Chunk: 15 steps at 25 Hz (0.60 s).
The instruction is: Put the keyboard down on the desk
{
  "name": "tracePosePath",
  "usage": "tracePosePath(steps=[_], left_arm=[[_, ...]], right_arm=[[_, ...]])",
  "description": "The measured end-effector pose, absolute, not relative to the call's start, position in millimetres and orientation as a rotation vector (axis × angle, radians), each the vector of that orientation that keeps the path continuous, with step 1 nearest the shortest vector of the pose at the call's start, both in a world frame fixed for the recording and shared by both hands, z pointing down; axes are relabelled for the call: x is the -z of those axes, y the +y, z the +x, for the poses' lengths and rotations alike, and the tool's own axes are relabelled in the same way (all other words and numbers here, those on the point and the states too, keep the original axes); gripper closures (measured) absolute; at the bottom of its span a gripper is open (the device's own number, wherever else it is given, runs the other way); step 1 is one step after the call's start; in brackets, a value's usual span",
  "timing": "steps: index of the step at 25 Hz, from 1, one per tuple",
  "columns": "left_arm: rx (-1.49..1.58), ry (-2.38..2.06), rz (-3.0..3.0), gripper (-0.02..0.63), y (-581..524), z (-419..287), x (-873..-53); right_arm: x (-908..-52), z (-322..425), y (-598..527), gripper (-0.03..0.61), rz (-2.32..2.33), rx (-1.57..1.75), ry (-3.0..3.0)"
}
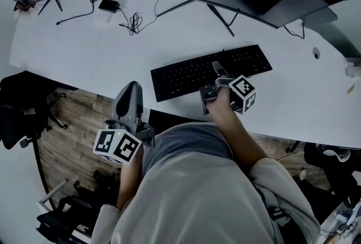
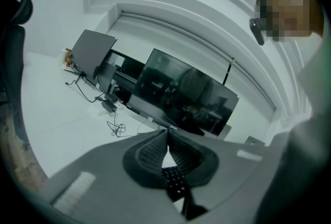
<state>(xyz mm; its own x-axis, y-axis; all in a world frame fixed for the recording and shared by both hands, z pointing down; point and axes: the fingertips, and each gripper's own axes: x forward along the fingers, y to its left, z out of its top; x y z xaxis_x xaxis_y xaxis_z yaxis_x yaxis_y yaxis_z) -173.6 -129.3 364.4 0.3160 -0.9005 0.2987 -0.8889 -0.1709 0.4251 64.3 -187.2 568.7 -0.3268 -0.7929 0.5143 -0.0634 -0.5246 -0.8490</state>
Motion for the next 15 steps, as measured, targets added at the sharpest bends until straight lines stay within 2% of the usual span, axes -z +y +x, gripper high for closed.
tracePosePath(steps=[15], left_arm=[[0.017,-1.56,2.032,0.614,-130,-172,-376]], right_arm=[[-581,56,-206,0.512,-1.394,1.89,1.068]])
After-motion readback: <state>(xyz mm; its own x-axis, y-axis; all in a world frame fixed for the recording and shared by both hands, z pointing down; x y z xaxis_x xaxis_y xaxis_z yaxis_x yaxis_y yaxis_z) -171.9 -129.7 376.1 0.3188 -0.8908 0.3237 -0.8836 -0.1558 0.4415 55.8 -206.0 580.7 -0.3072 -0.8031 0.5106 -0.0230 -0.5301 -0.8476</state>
